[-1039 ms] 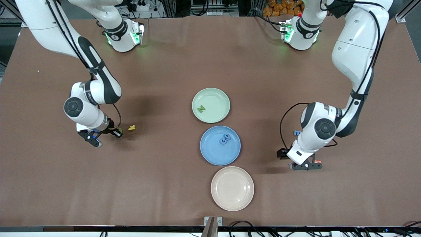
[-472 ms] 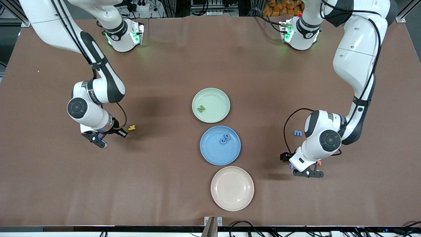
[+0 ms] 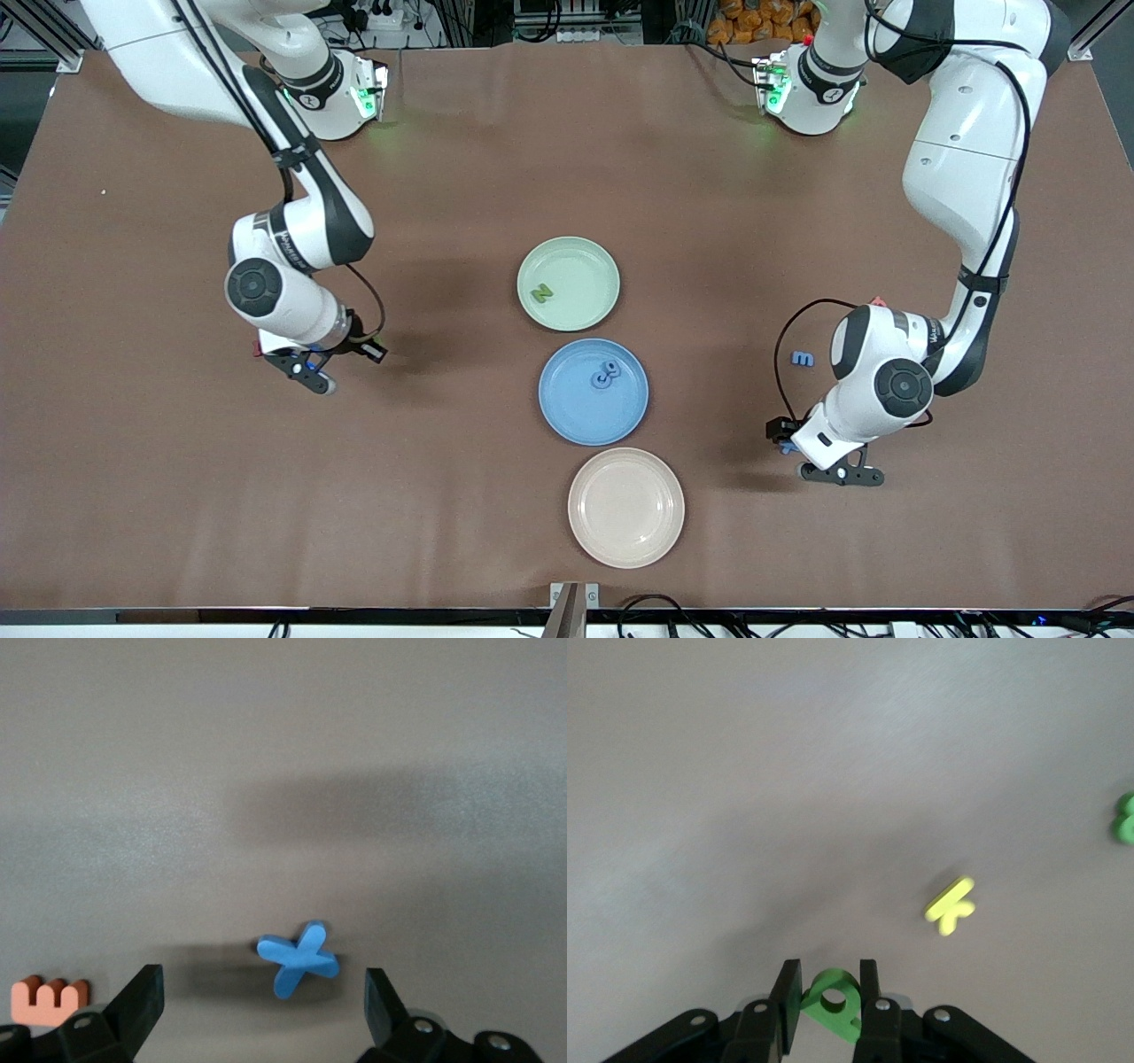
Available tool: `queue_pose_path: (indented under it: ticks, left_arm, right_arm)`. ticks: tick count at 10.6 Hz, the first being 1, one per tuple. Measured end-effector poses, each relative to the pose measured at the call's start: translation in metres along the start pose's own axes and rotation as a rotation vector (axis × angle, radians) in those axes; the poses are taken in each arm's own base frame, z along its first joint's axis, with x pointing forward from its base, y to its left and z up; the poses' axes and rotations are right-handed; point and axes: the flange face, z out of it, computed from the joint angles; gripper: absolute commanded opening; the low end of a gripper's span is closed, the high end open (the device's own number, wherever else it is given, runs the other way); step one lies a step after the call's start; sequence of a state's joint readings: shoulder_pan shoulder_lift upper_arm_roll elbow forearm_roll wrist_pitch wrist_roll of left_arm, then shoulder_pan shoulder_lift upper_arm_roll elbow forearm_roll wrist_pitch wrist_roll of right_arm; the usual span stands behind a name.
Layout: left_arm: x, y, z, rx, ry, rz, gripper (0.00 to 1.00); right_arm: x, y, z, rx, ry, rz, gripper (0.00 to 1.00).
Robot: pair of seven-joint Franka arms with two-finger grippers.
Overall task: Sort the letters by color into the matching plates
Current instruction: 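Drop the P on the green plate while the left gripper grasps the X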
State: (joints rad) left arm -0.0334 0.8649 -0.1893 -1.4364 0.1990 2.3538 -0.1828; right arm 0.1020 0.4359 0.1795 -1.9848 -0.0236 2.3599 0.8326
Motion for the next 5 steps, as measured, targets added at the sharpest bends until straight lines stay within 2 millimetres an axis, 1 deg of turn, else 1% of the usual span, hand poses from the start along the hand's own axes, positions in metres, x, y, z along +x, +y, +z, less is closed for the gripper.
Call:
queue_pose_path:
  ticks: [3, 5]
  left_arm:
    - [0.000, 0.000, 0.007, -0.020, -0.009, -0.020, 1.00]
    - [-0.002, 0.000, 0.009, -0.037, -0.044, -0.046, 1.00]
  right_arm:
    - [-0.049, -0.044, -0.003, 0.023, -0.019, -0.083, 0.00]
    - [-0.088, -0.071, -0.004, 0.032, -0.034, -0.105, 0.00]
